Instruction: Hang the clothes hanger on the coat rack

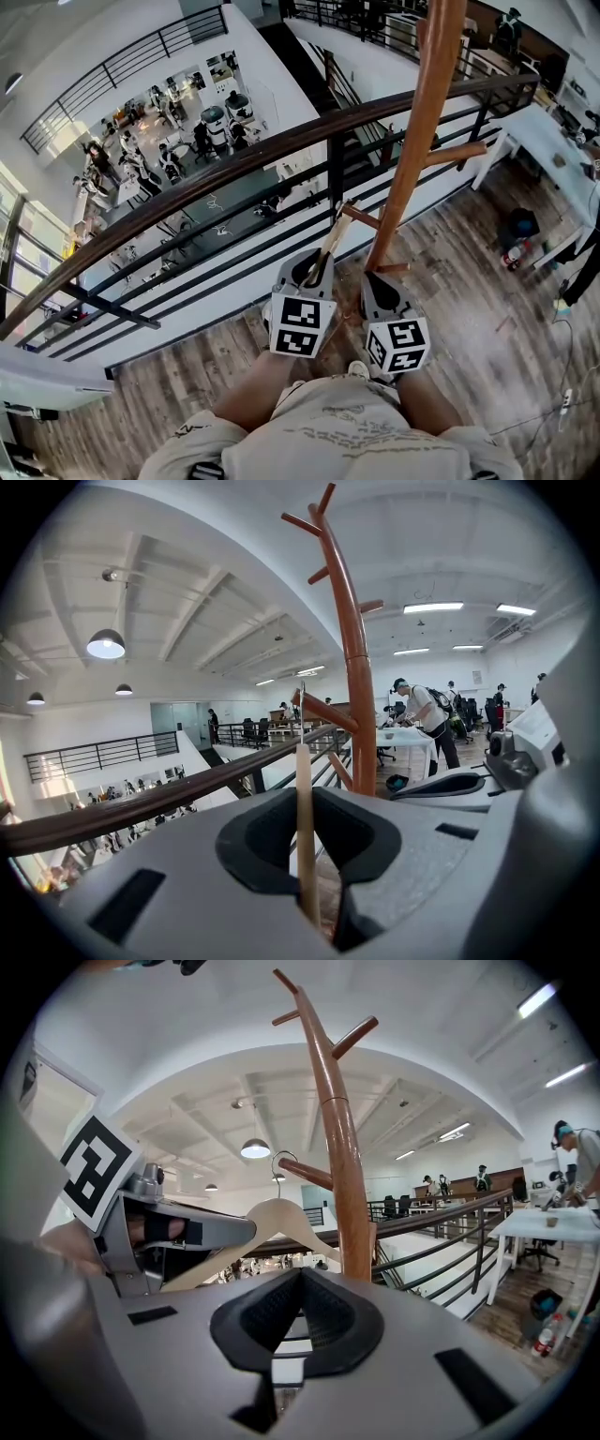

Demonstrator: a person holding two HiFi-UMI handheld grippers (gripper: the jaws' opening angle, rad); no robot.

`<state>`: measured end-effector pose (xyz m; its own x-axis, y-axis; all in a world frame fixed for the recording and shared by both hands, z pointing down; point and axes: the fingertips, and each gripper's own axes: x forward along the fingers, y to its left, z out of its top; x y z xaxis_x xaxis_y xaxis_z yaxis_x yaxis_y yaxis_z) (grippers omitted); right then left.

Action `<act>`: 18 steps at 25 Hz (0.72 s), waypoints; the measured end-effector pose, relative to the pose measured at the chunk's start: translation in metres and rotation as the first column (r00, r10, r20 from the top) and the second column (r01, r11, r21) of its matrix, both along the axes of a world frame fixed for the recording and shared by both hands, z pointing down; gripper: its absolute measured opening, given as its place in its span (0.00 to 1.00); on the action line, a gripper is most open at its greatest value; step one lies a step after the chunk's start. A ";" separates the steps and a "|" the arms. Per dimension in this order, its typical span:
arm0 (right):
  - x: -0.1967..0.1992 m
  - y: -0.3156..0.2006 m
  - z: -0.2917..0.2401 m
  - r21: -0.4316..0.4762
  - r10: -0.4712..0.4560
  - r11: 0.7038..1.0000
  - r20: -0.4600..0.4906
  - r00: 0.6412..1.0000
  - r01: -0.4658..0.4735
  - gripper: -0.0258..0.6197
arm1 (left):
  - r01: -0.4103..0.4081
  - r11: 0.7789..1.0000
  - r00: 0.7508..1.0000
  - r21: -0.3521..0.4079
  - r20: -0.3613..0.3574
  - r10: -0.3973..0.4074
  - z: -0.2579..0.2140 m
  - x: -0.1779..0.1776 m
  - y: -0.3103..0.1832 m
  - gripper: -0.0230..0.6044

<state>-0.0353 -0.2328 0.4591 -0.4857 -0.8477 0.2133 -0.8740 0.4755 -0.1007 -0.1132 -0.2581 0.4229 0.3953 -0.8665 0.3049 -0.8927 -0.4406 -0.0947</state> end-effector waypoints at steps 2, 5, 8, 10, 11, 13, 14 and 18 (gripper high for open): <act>0.001 0.000 0.000 -0.001 0.000 1.000 0.001 1.000 0.000 0.04 | -0.002 1.000 1.000 -0.002 0.005 0.002 0.002 0.002 -0.001 0.12; 0.004 0.000 0.000 -0.007 0.003 1.000 0.004 1.000 -0.003 0.04 | -0.009 1.000 1.000 -0.006 0.009 0.009 0.002 0.007 -0.001 0.12; 0.007 0.000 0.000 -0.013 0.004 1.000 0.009 1.000 -0.004 0.04 | -0.017 1.000 1.000 -0.009 0.014 0.017 0.002 0.011 -0.002 0.12; 0.007 0.000 0.001 -0.015 0.001 1.000 0.011 1.000 -0.001 0.04 | -0.018 1.000 1.000 -0.012 0.016 0.018 0.003 0.013 -0.003 0.12; 0.008 0.001 0.001 -0.016 -0.001 1.000 0.012 1.000 0.001 0.04 | -0.017 1.000 1.000 -0.014 0.016 0.017 0.004 0.013 -0.003 0.12; 0.008 0.002 0.001 -0.019 -0.003 1.000 0.011 1.000 0.003 0.04 | -0.017 1.000 1.000 -0.020 0.015 0.017 0.006 0.015 -0.002 0.12; 0.009 0.003 0.002 -0.020 -0.003 1.000 0.011 1.000 0.003 0.04 | -0.018 1.000 1.000 -0.023 0.015 0.019 0.007 0.016 -0.002 0.12; 0.009 0.003 0.004 -0.024 -0.002 1.000 0.012 1.000 0.002 0.04 | -0.027 0.999 1.000 -0.033 0.015 0.028 0.012 0.019 -0.001 0.12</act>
<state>-0.0259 -0.2301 0.4629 -0.4903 -0.8413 0.2277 -0.8715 0.4747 -0.1230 -0.0941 -0.2596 0.4349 0.4138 -0.8450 0.3387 -0.8788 -0.4678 -0.0935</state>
